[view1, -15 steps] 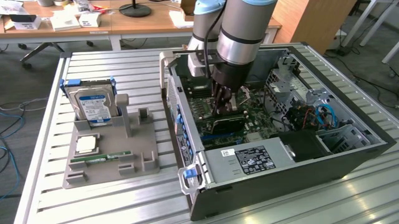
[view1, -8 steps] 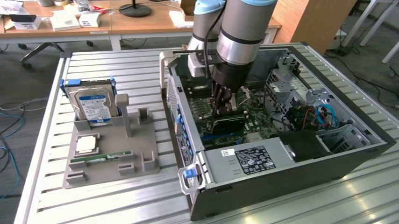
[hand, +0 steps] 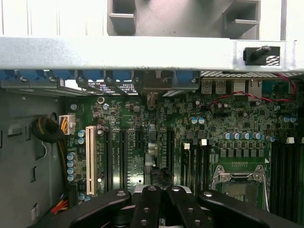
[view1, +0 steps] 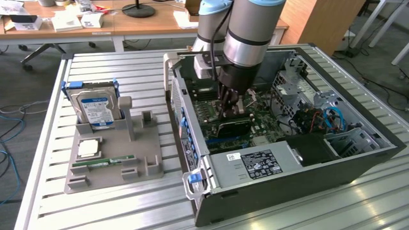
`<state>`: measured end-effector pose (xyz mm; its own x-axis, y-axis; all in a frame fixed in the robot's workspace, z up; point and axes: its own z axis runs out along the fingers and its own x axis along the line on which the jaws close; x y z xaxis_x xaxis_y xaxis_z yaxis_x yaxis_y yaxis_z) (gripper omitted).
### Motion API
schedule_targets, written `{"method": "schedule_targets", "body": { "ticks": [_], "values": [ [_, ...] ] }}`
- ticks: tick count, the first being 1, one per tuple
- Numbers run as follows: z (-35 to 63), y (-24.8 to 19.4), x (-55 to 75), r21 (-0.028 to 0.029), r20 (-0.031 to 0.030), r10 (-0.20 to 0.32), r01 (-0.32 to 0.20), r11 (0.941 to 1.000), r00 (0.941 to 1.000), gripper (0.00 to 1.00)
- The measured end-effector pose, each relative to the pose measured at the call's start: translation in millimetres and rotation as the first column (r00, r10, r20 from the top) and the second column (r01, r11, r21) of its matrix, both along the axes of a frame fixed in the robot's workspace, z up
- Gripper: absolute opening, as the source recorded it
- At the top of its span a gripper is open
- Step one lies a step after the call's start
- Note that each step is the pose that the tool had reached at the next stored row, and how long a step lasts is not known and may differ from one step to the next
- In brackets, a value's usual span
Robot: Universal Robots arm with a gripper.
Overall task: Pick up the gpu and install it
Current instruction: 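Press down on the gpu until it lock into place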
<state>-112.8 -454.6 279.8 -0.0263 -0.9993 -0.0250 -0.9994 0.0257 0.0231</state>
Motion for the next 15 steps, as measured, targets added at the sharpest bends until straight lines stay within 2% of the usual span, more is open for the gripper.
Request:
{"method": "schedule_targets", "body": {
  "ticks": [15],
  "values": [
    [0.0,0.0,2.8,0.0000,0.0000,0.000,0.000,1.0000,1.0000,0.11]
  ]
}}
